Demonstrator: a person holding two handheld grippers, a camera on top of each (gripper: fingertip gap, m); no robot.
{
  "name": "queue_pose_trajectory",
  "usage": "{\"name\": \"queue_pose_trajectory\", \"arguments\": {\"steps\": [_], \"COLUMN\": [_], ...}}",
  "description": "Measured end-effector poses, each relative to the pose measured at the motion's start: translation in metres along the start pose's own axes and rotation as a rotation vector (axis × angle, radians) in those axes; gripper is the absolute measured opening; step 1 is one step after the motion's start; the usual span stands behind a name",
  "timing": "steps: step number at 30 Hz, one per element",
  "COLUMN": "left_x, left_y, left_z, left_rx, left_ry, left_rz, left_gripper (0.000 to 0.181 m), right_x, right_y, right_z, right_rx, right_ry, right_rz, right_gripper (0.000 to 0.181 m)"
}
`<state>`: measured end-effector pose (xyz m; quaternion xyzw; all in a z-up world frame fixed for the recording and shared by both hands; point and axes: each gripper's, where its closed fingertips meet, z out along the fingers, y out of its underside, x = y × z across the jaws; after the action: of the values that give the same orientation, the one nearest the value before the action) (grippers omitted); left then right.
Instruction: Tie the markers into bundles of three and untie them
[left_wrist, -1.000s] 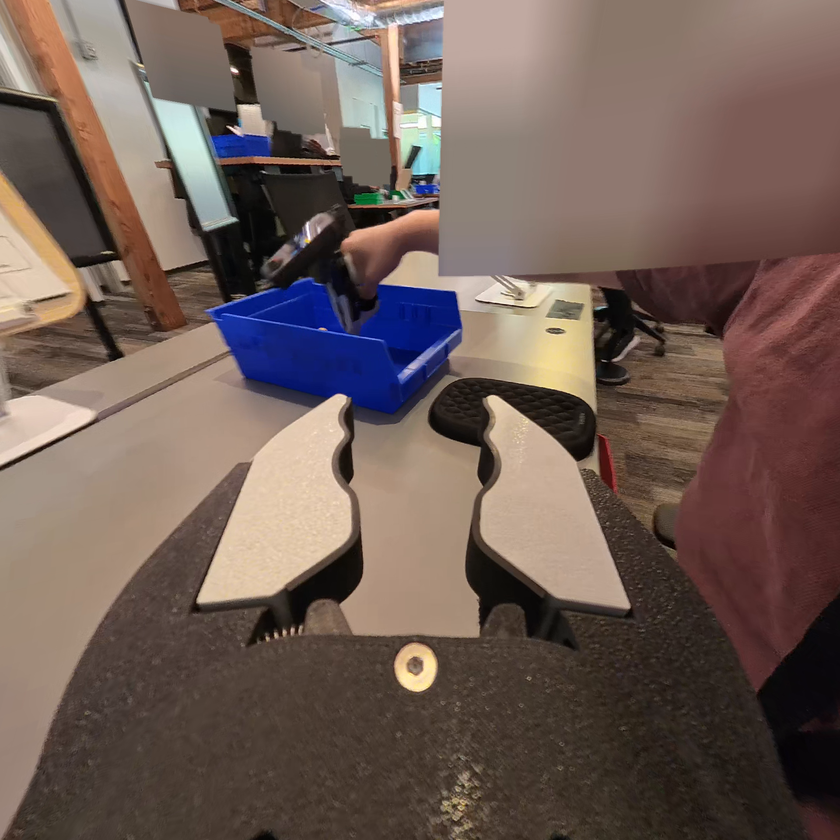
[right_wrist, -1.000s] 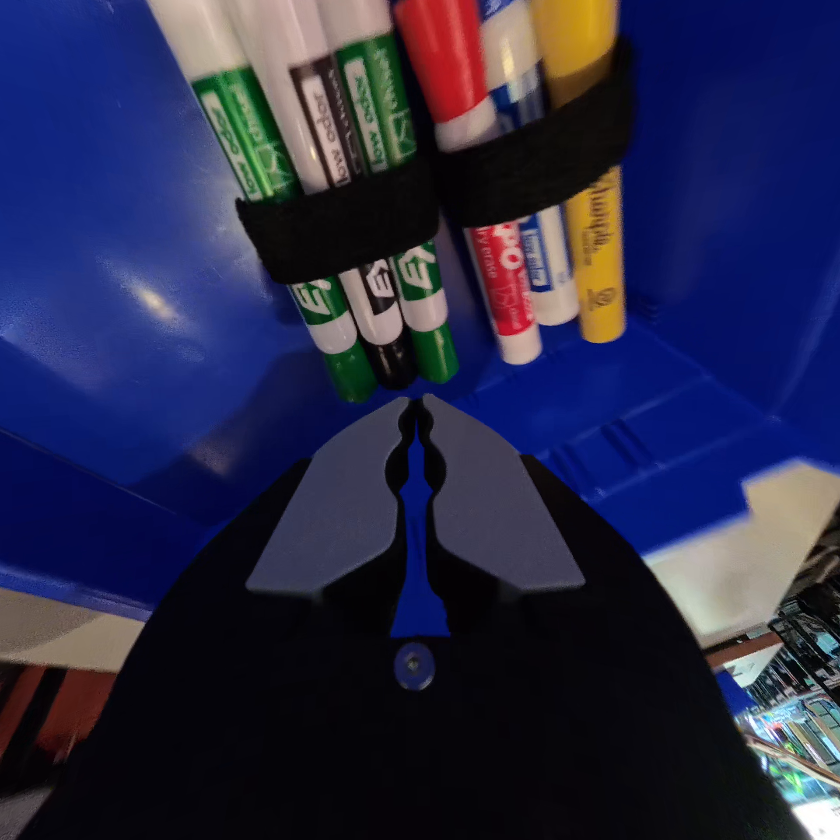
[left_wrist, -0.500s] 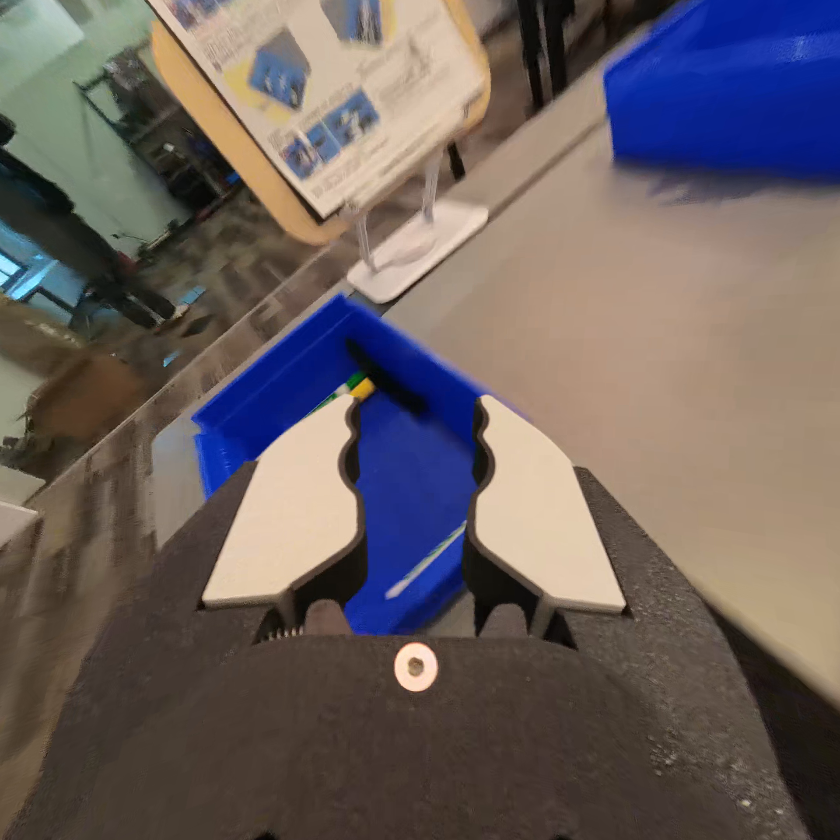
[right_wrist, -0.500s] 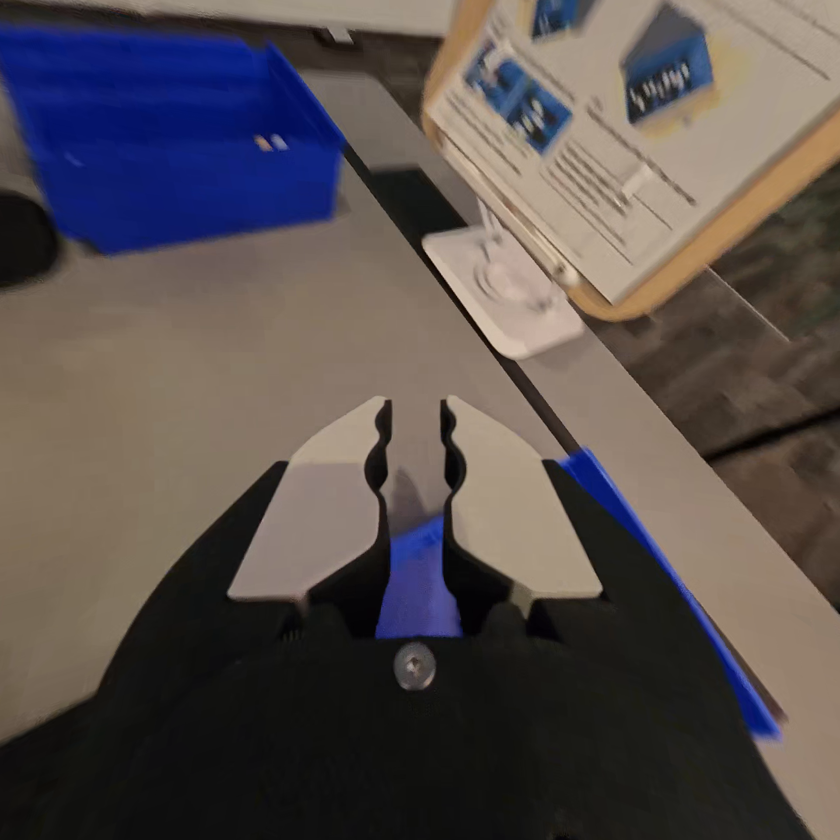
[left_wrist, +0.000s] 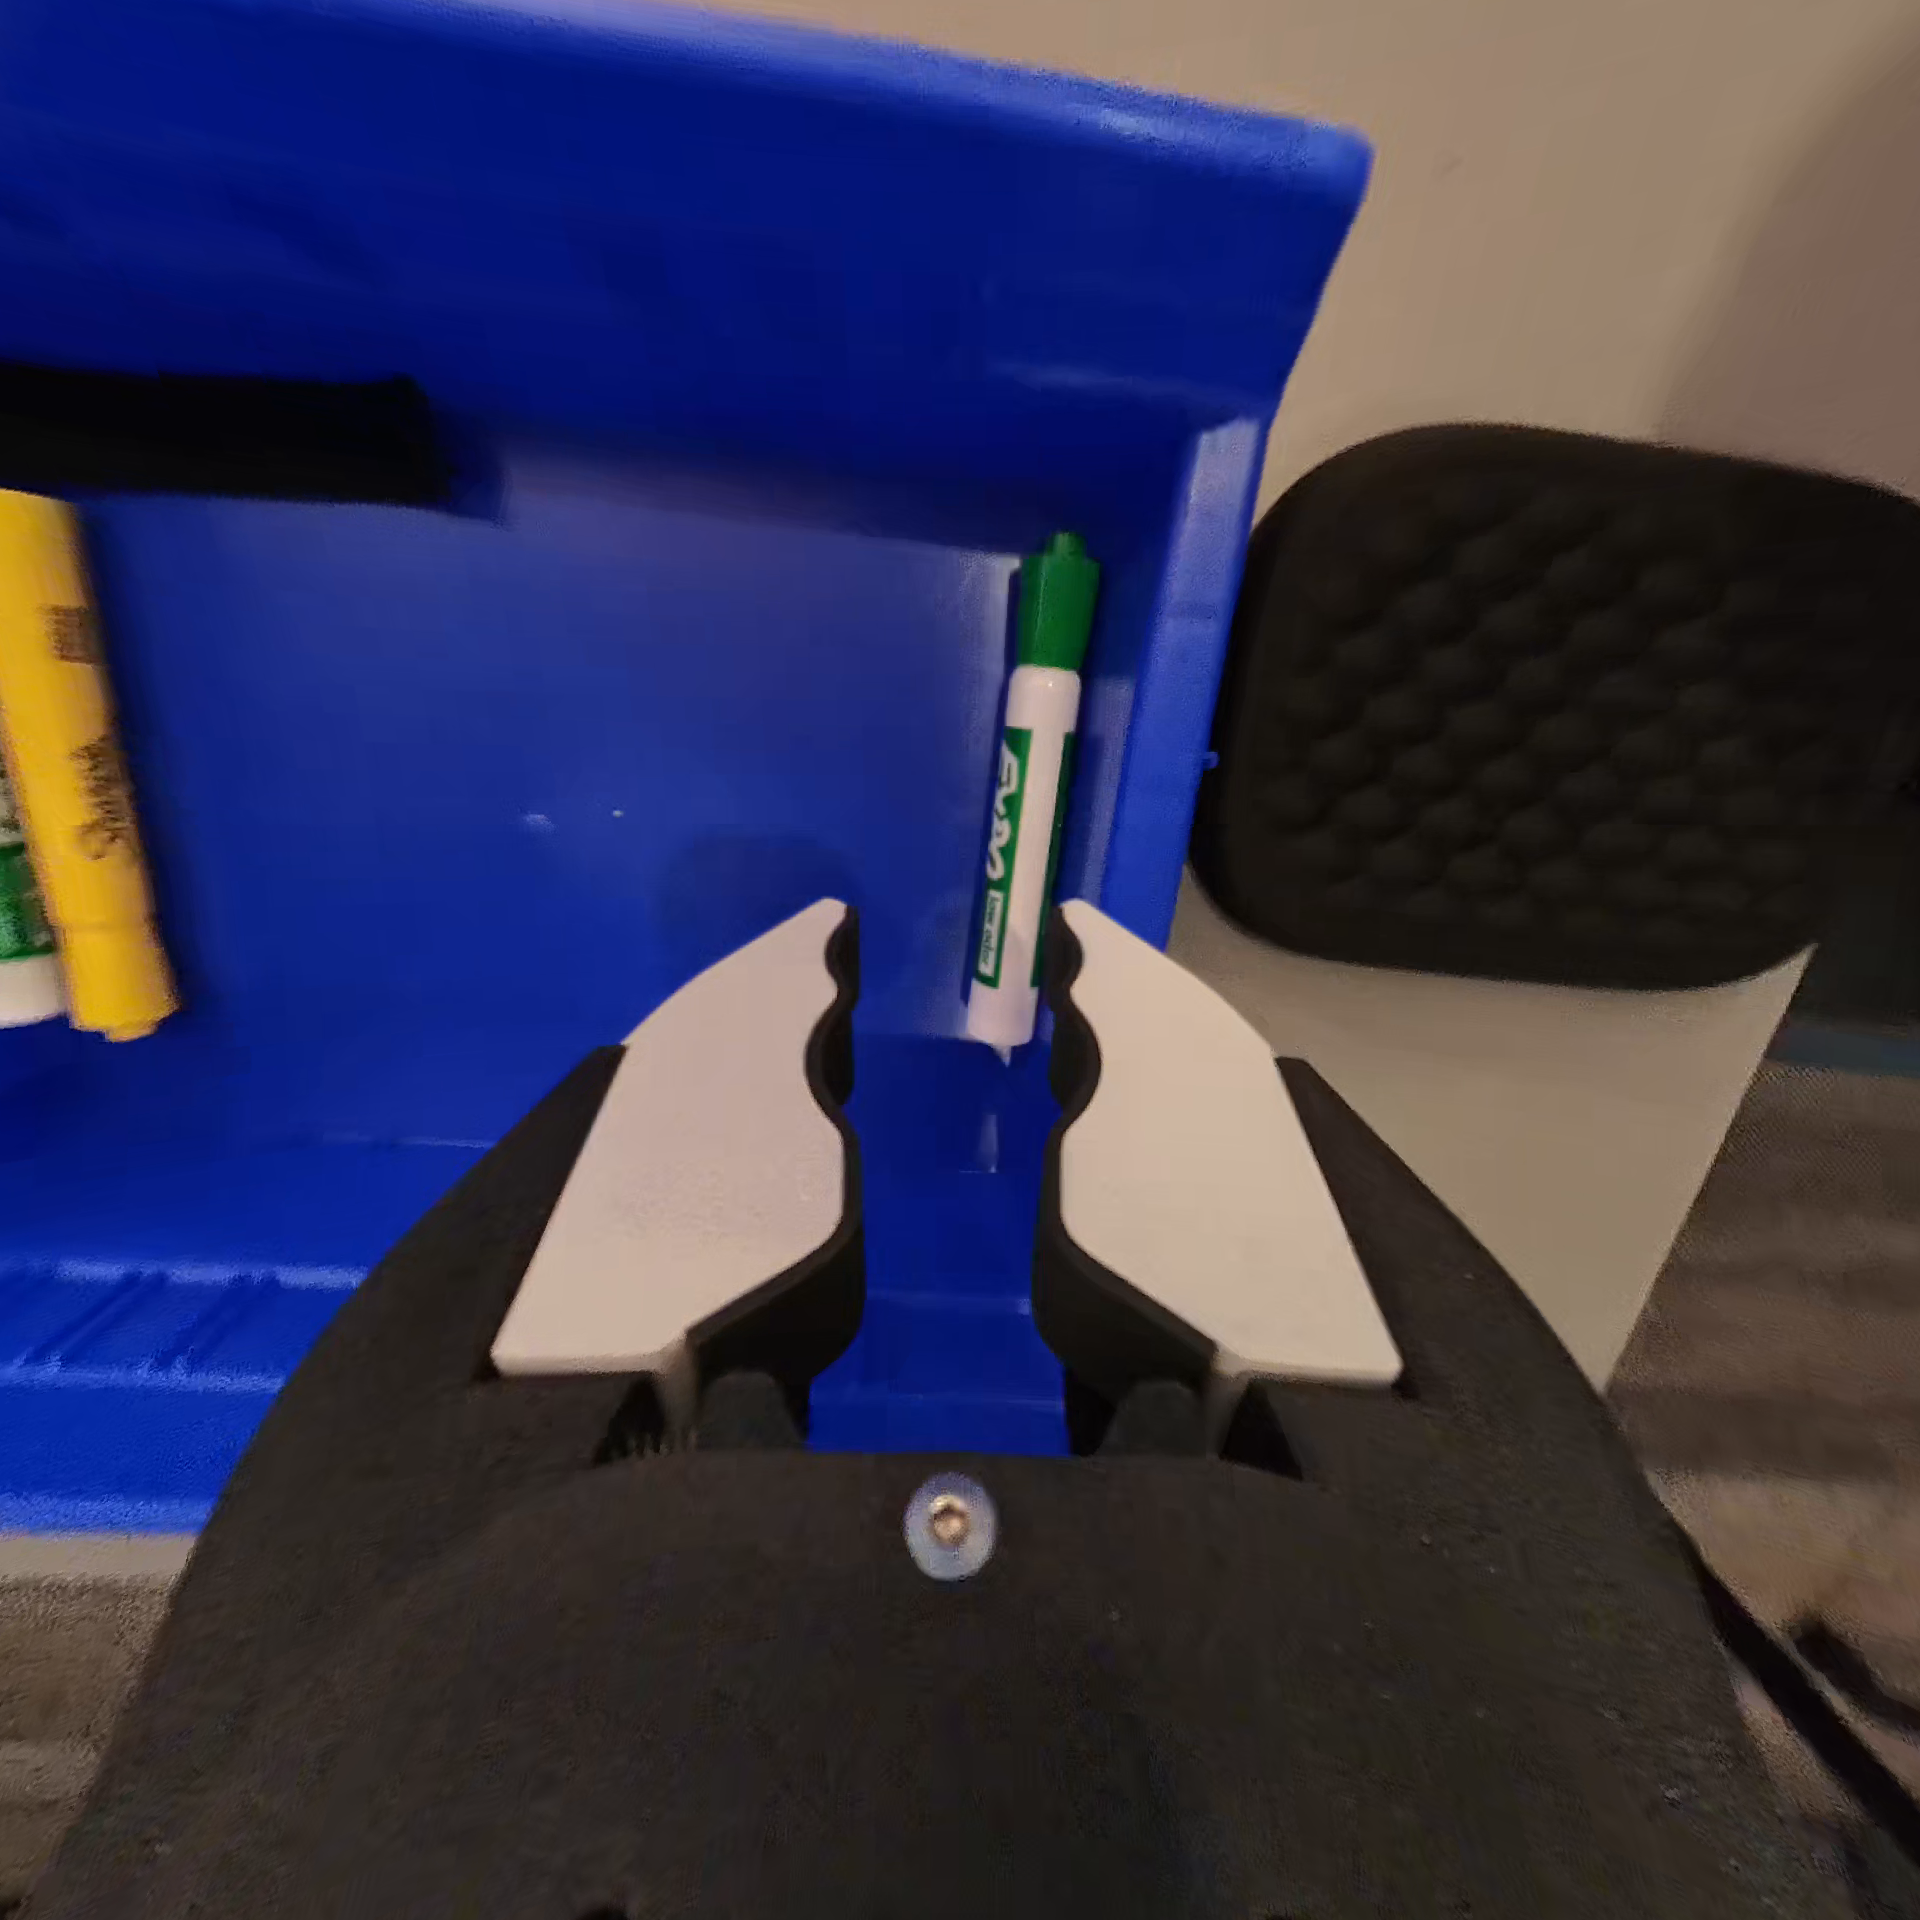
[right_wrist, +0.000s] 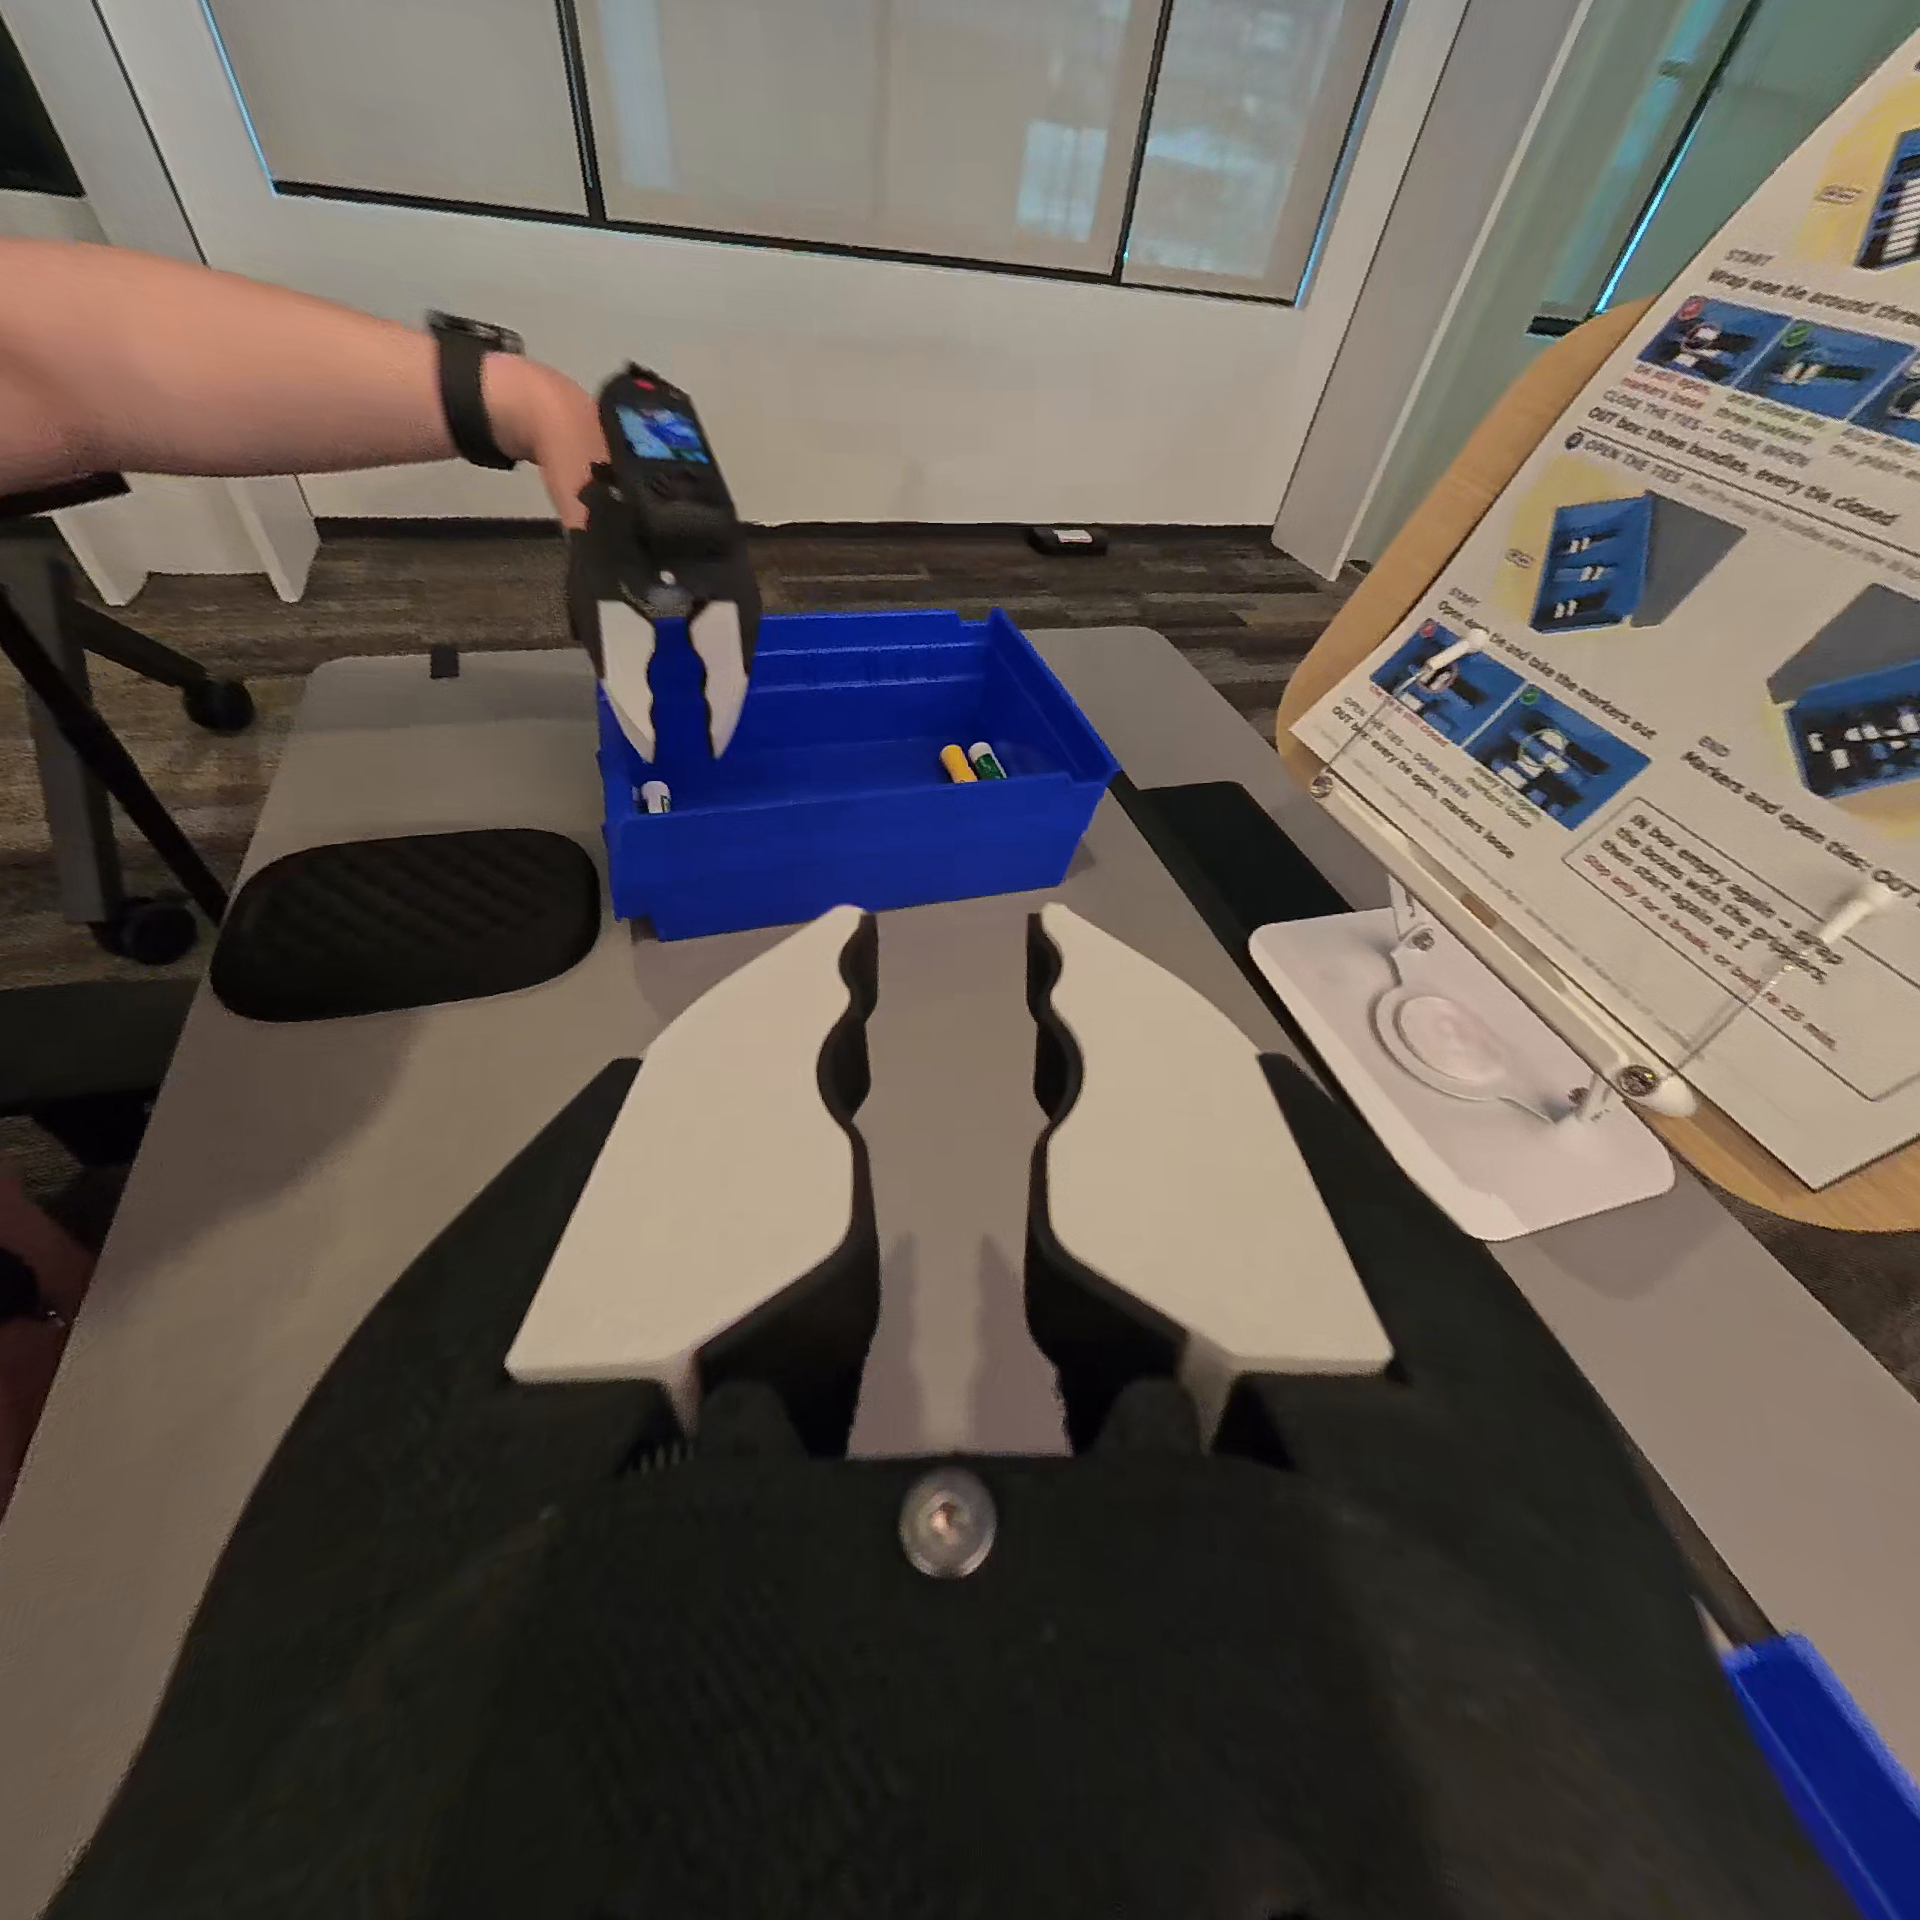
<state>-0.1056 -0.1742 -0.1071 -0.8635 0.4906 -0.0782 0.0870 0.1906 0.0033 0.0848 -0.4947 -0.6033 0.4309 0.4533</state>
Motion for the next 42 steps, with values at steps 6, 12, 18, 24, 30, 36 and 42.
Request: {"name": "queue_pose_trajectory", "arguments": {"steps": [6,12,18,24,30,36,42], "left_x": [0.002,0.0,-0.006,-0.029,-0.02,-0.014,-0.026], "left_y": [0.003,0.006,0.002,0.008,-0.005,0.006,0.004], "left_z": [0.033,0.045,0.053,0.048,0.04,0.066,0.069], "left_rx": [-0.087,-0.1,-0.07,-0.077,0.023,-0.102,-0.071], "left_ry": [0.111,0.084,0.059,-0.04,0.092,0.004,-0.057], "left_rz": [0.125,0.2,0.23,0.201,0.074,0.168,0.029], "left_gripper": [0.035,0.037,0.045,0.042,0.047,0.044,0.018], "right_x": [-0.004,0.004,0.01,0.006,-0.001,0.0,0.007], "right_y": [-0.001,0.005,0.015,0.016,0.015,0.014,0.019], "right_z": [0.002,0.001,0.004,0.005,0.009,0.006,0.003], "right_rx": [0.023,0.023,0.001,-0.019,-0.042,-0.04,-0.046], "right_ry": [-0.037,-0.048,-0.063,-0.067,-0.072,-0.066,-0.05], "right_rz": [0.023,0.04,0.076,0.061,0.037,0.03,0.047], "right_gripper": [0.029,0.029,0.028,0.028,0.029,0.029,0.029]}}
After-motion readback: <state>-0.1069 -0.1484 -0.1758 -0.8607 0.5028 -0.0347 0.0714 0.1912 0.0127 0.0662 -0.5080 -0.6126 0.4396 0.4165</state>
